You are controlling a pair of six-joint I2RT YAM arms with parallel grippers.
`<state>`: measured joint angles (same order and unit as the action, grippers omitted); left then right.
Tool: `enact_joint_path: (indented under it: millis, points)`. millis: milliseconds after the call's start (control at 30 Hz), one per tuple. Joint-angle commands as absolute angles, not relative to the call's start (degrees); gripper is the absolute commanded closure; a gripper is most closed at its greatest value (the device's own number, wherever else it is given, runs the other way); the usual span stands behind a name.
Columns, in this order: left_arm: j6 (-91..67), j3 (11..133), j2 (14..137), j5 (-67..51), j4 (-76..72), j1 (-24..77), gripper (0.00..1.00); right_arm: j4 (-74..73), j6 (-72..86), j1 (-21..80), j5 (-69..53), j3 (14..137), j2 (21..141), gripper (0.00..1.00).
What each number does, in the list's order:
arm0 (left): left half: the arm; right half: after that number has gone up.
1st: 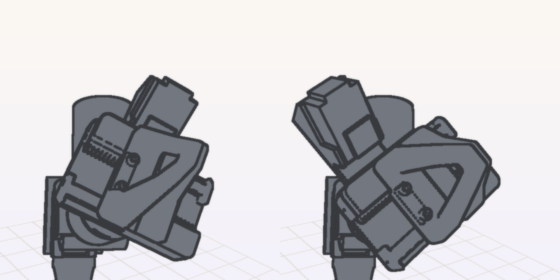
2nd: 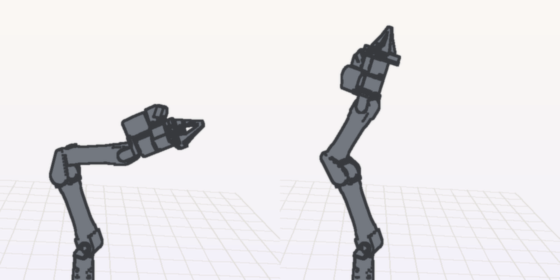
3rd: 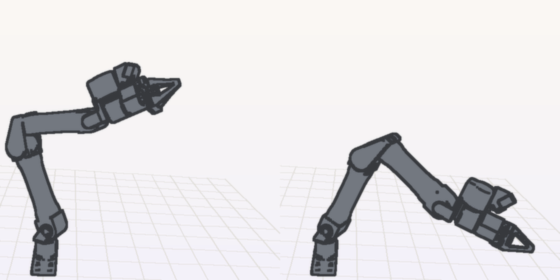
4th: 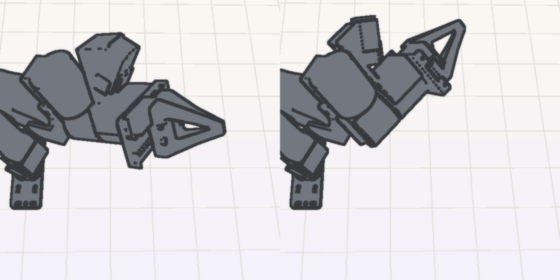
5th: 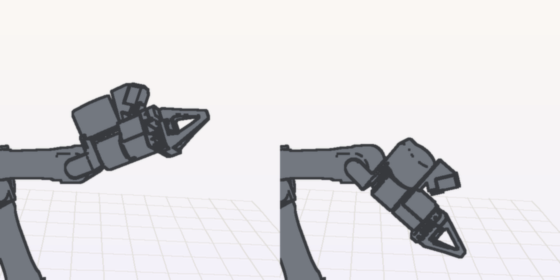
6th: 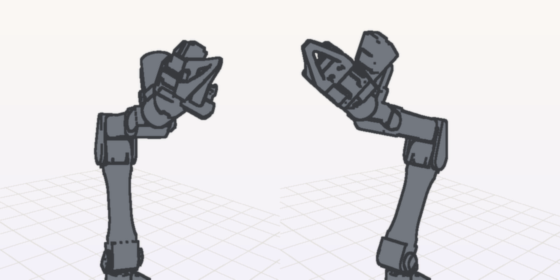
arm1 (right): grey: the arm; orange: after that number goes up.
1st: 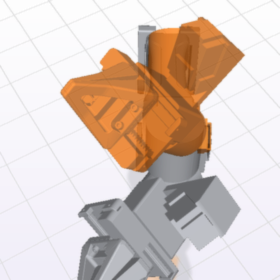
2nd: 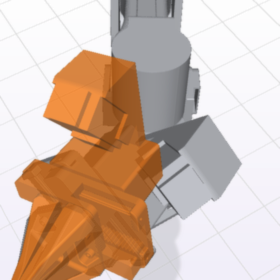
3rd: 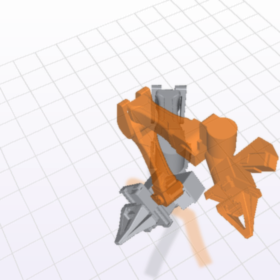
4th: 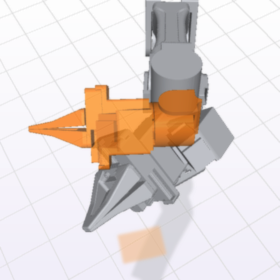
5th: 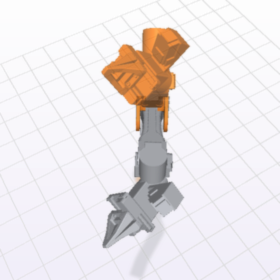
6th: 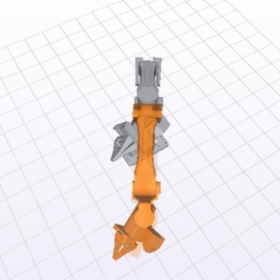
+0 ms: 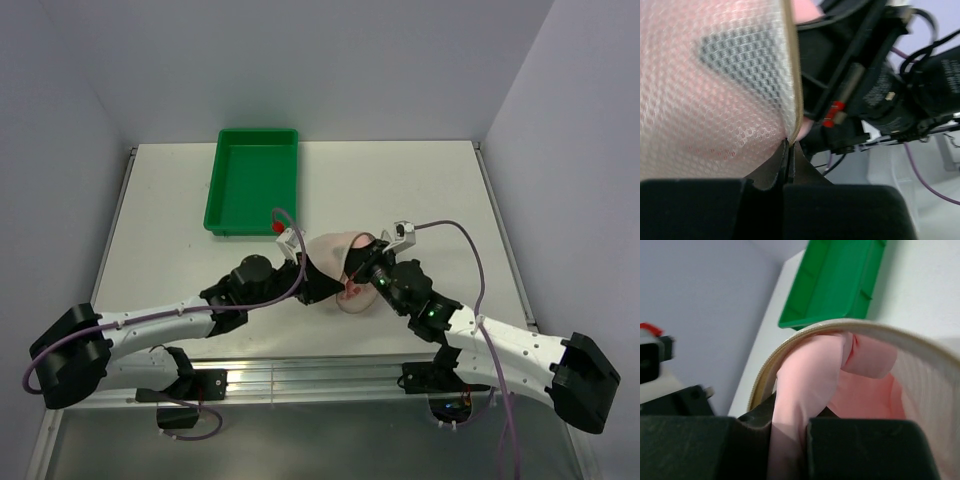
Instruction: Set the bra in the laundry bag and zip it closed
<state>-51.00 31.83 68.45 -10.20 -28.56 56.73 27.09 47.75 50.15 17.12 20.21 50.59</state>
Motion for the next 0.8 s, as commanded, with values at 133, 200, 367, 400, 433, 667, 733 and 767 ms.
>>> enact_joint_path:
  millis: [133, 200, 367, 400, 433, 667, 733, 767]
  points:
    - [-57.8, 28.1, 66.3, -9.4, -38.7, 58.4, 1.0, 11.9, 47.7, 51.5, 28.7, 25.7, 54.6, 1.0]
    - [-57.2, 27.8, 65.3, -8.0, -37.6, 58.4, 1.0, 8.9, 46.4, 51.6, 29.4, 27.2, 56.3, 0.91]
    - [-55.5, 27.2, 63.2, -2.9, -32.7, 57.4, 1.0, -1.7, 42.5, 53.3, 25.5, 34.4, 60.5, 0.33]
    - [-55.5, 27.0, 62.8, -2.6, -32.3, 56.4, 1.0, -3.2, 41.7, 53.9, 25.1, 35.9, 60.8, 0.21]
    - [-55.7, 26.9, 62.6, -2.5, -31.8, 55.6, 1.0, -4.7, 40.8, 54.0, 24.1, 36.4, 60.6, 0.17]
    - [-53.4, 28.6, 58.8, -2.2, -25.2, 51.2, 1.0, -12.5, 36.9, 54.0, 18.0, 40.2, 55.6, 0.06]
    - [-52.6, 28.4, 57.7, -1.7, -24.0, 50.9, 1.0, -13.5, 36.4, 53.9, 17.1, 41.2, 53.5, 0.03]
    - [-52.1, 27.8, 57.0, -1.4, -23.6, 50.8, 1.0, -13.9, 36.1, 54.0, 16.9, 41.9, 52.7, 0.0]
